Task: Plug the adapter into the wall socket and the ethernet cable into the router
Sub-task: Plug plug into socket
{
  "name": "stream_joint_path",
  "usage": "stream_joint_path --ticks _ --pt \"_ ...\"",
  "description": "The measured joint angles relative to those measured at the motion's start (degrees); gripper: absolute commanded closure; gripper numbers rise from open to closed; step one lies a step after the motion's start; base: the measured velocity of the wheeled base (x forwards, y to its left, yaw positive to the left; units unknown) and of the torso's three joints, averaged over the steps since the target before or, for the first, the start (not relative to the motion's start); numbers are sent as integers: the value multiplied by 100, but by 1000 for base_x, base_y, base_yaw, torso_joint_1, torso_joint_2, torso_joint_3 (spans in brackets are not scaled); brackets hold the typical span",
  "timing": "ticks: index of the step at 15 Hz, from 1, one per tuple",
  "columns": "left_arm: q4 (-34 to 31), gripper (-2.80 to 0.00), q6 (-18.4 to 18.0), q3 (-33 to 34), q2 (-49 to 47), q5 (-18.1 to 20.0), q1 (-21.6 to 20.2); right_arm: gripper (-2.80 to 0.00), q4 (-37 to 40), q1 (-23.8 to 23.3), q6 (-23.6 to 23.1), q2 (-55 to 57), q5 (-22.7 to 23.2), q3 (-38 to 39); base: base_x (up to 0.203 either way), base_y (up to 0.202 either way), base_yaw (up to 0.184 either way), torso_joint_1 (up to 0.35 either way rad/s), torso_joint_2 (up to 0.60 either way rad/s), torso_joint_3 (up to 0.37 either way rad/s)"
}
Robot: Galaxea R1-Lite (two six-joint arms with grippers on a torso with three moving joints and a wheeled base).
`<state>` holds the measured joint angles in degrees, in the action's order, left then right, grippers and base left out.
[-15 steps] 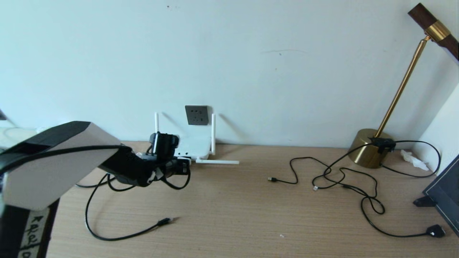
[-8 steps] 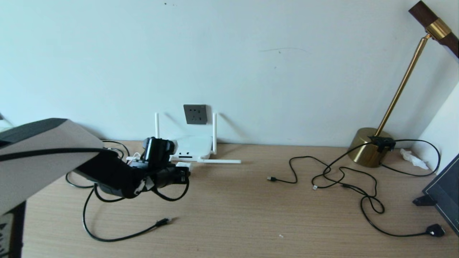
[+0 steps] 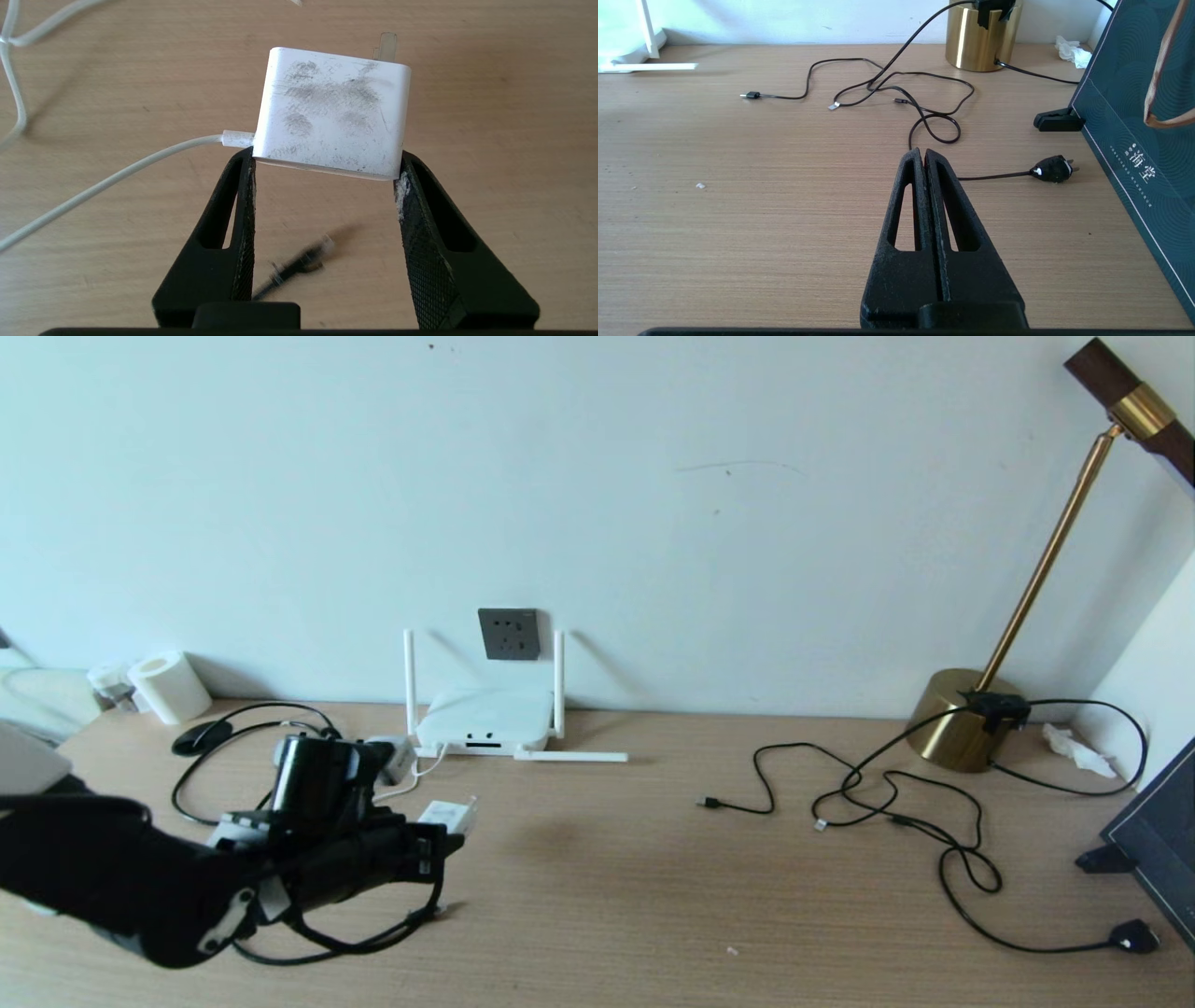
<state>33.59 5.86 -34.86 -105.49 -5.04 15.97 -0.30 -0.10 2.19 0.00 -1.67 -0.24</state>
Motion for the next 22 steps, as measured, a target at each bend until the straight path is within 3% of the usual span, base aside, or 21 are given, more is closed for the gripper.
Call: stream_joint_path --ticks 4,9,19,22 --pt "1477 0 0 584 -525 281 -235 0 -2 -4 0 0 2 -2 0 0 0 0 0 0" --pt "3495 0 -50 1075 -1629 324 -291 0 0 -4 1 0 2 -2 0 0 0 0 0 0" --pt "4331 0 -49 1309 -2275 353 -291 0 -2 -4 -2 0 2 -2 0 0 0 0 0 0" --pt "4029 0 -240 1288 -1957 336 -298 0 0 -4 -1 0 2 -2 0 0 0 0 0 0"
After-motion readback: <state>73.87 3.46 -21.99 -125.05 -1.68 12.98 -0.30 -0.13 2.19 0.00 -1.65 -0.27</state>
